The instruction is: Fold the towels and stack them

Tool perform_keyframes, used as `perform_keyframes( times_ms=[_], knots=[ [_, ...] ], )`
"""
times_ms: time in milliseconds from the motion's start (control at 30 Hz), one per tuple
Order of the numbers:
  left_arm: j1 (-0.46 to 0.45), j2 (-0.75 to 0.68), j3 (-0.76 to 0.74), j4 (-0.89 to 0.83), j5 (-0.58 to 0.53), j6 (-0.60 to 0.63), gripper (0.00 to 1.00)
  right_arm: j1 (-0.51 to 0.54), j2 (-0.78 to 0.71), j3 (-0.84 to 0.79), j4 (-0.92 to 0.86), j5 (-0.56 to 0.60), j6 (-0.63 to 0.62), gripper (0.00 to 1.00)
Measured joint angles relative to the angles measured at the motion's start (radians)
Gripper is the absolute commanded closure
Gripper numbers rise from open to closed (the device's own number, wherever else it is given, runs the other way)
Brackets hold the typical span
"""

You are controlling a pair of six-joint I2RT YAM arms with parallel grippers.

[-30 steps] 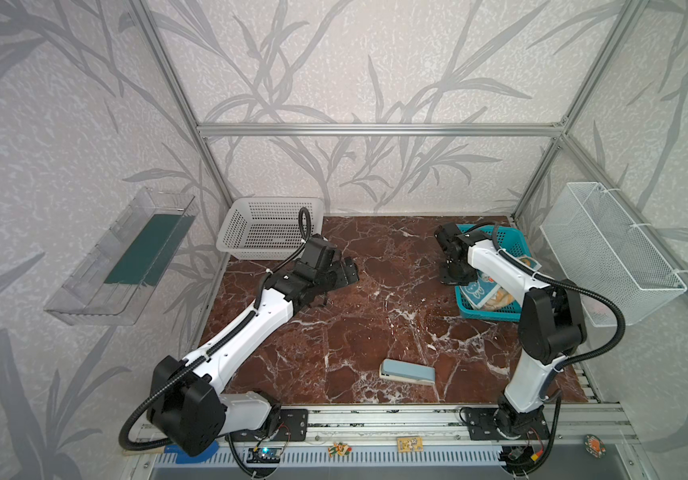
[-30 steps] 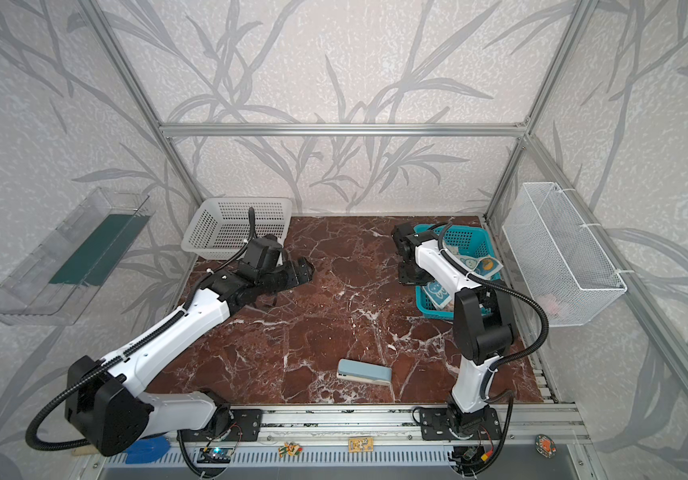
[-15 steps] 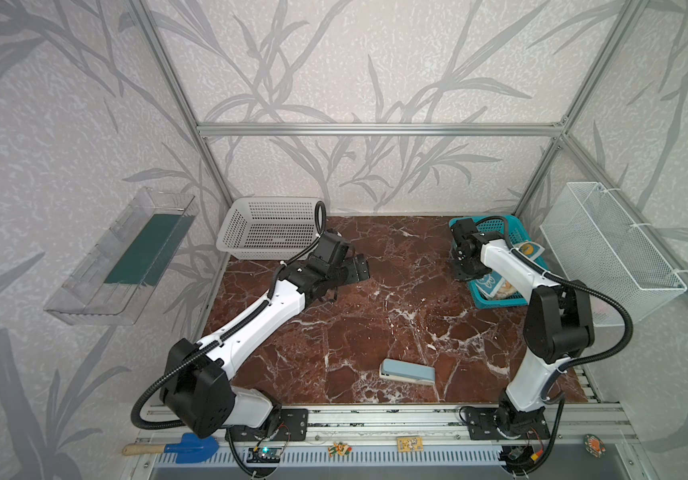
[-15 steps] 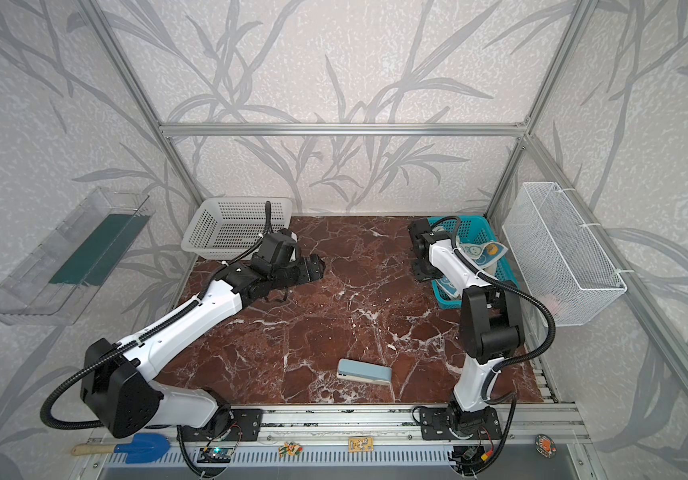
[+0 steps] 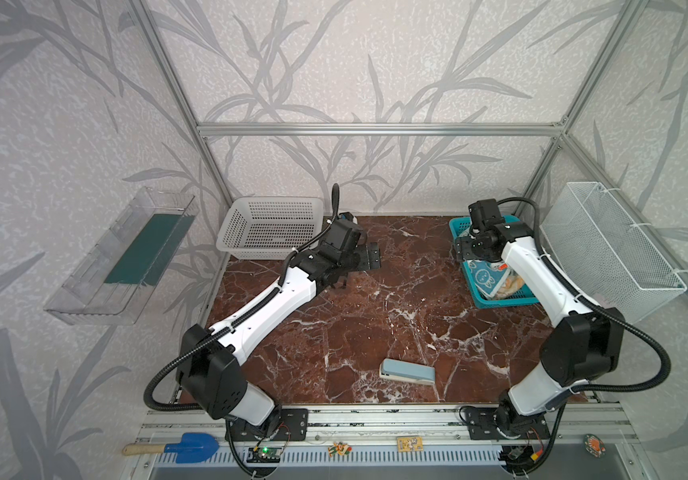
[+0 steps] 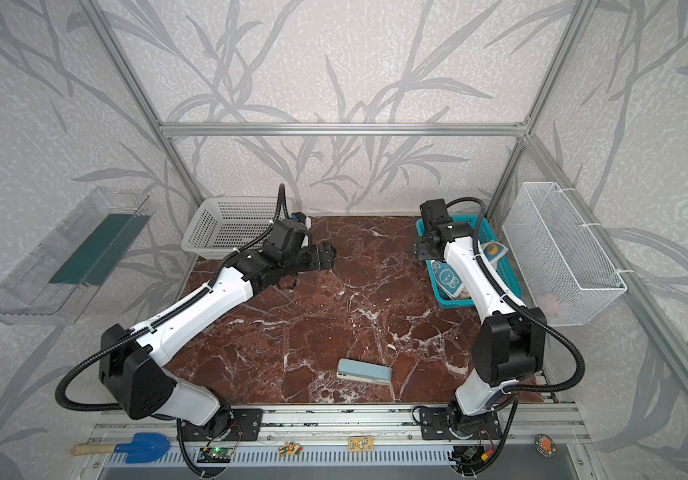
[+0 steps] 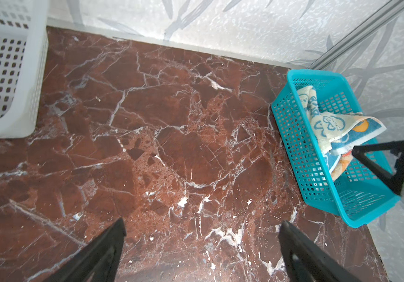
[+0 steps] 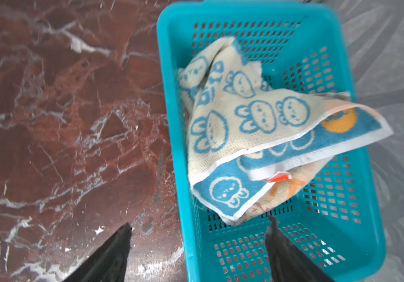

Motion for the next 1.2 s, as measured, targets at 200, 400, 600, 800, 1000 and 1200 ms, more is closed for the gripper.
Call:
perform_keyframes(
  times_ms=[200, 400, 600, 800, 1000, 1200],
  knots=[
    [-0.11, 0.097, 0.085, 0.034, -0.079, 0.167, 0.01, -0.052, 0.068, 0.015, -0.004, -0.006, 0.098, 0.12],
    [-0.2, 0.222, 0.209, 0.048, -0.165, 0.346, 0.01, -0.076, 0.153, 0.011, 0.007, -0.093, 0.214, 0.07],
    [-0.213, 0.277, 0.261, 0.061, -0.25, 0.451, 0.01, -0.092, 0.156, -0.045, 0.076, -0.156, 0.336, 0.07],
    [-0.211, 0.279, 0.278, 0.058, -0.29, 0.496, 0.01, -0.121, 0.143, -0.166, 0.183, -0.211, 0.475, 0.07],
    [-0.212, 0.298, 0.343, 0.05, -0.299, 0.528, 0.01, -0.134, 0.112, -0.241, 0.285, -0.268, 0.556, 0.08],
    [-0.214, 0.297, 0.323, 0.058, -0.341, 0.56, 0.01, -0.142, 0.088, -0.259, 0.366, -0.332, 0.581, 0.06]
  ],
)
